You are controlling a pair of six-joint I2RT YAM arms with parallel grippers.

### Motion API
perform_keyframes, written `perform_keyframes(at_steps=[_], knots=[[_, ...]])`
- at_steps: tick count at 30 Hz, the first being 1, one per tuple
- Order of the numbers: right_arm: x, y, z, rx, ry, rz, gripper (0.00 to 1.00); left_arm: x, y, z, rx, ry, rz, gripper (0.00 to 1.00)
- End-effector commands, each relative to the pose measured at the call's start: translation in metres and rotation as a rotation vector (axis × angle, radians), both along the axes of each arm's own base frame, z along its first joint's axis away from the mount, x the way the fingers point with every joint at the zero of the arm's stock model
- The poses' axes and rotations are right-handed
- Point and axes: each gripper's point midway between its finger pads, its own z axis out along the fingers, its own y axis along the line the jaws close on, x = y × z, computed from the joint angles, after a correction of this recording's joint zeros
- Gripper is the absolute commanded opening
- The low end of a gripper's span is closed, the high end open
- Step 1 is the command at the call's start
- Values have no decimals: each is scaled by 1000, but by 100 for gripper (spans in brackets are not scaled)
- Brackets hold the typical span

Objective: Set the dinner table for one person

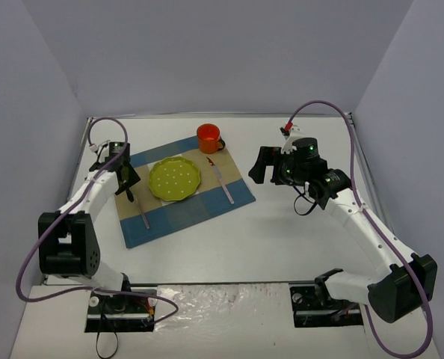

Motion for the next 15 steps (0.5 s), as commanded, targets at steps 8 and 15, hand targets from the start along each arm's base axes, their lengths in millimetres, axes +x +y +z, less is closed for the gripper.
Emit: perform_keyframes(at_steps=[8, 15], knots=[[6, -9, 24, 22, -88, -5, 100, 34, 11, -15, 129, 73, -79, 29], [8, -13, 21, 19, -83, -9, 100, 32, 18, -25, 147, 105, -75, 23]])
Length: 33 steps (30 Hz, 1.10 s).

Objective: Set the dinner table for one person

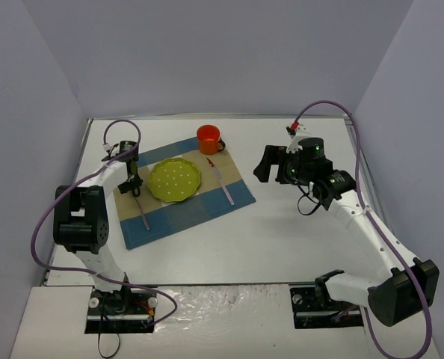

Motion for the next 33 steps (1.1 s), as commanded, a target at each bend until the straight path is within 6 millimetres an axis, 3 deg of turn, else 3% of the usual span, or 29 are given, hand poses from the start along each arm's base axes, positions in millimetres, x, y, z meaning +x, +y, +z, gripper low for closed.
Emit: perform_keyframes(at_steps=[1, 13, 20, 23, 28, 33], knots=[[2, 0, 16, 22, -62, 18, 100, 15, 11, 22, 46, -60, 1, 22], [2, -2, 15, 20, -60, 14, 100, 12, 18, 6, 49, -16, -5, 20], [3, -3, 16, 22, -63, 12, 100, 11, 21, 7, 41, -24, -12, 20], [3, -4, 15, 21, -62, 9, 100, 7, 34, 7, 45, -20, 10, 20], [2, -4, 14, 22, -58, 10, 100, 7, 40, 9, 19, -59, 10, 20], [2, -4, 15, 23, -60, 11, 100, 12, 35, 11, -18, -117, -35, 5]])
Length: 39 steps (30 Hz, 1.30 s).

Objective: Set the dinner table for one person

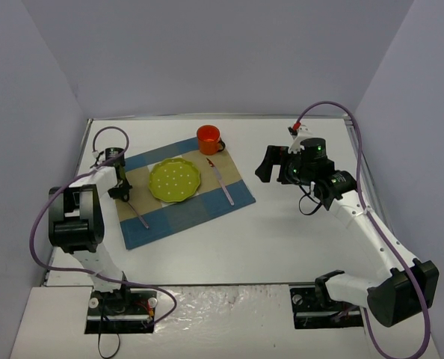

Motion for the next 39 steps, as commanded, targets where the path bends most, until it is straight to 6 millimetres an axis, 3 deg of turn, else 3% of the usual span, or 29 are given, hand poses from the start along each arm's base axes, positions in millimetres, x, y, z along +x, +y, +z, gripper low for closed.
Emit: perform_keyframes(at_steps=[1, 17, 28, 33, 39], knots=[[0, 1, 17, 22, -66, 20, 100, 25, -3, 35, -9, -166, -58, 4], [-3, 0, 19, 29, -70, 21, 100, 62, -37, 68, -166, -463, -196, 0], [-6, -1, 21, 28, -73, 25, 100, 74, -40, 53, -308, -550, -268, 0], [-5, -2, 22, 28, -73, 24, 100, 73, -32, 50, -322, -550, -268, 1], [-4, -2, 23, 29, -76, 22, 100, 62, -21, 25, -363, -441, -228, 9]])
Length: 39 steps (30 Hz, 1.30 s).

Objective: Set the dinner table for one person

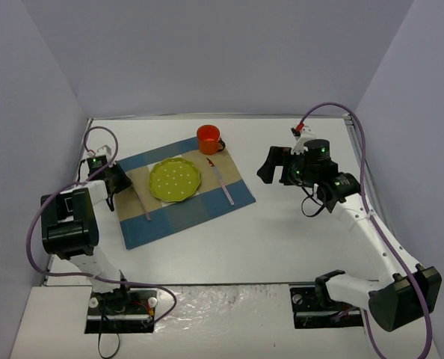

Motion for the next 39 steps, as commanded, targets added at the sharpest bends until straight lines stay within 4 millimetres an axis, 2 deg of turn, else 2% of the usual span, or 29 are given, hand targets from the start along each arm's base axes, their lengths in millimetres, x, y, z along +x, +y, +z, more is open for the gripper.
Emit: perform_keyframes(at_steps=[1, 10, 17, 24, 32, 35, 39], knots=[[2, 1, 19, 19, -66, 15, 100, 12, 9, 8, -25, -24, -12, 10], [1, 0, 22, 25, -73, 11, 100, 4, 19, -7, -52, 68, -3, 26], [-1, -1, 24, 27, -80, 10, 100, -12, 33, -6, -43, 114, 19, 32], [-3, -2, 24, 34, -79, 10, 100, -10, 36, 11, -17, 93, 15, 31], [-5, -2, 30, 42, -92, 8, 100, -21, 39, -5, -3, 156, 22, 26], [-6, -2, 31, 43, -93, 10, 100, -21, 39, 3, -13, 151, 45, 29], [-6, -3, 33, 41, -101, 4, 100, -27, 39, 37, 17, 152, 127, 41]])
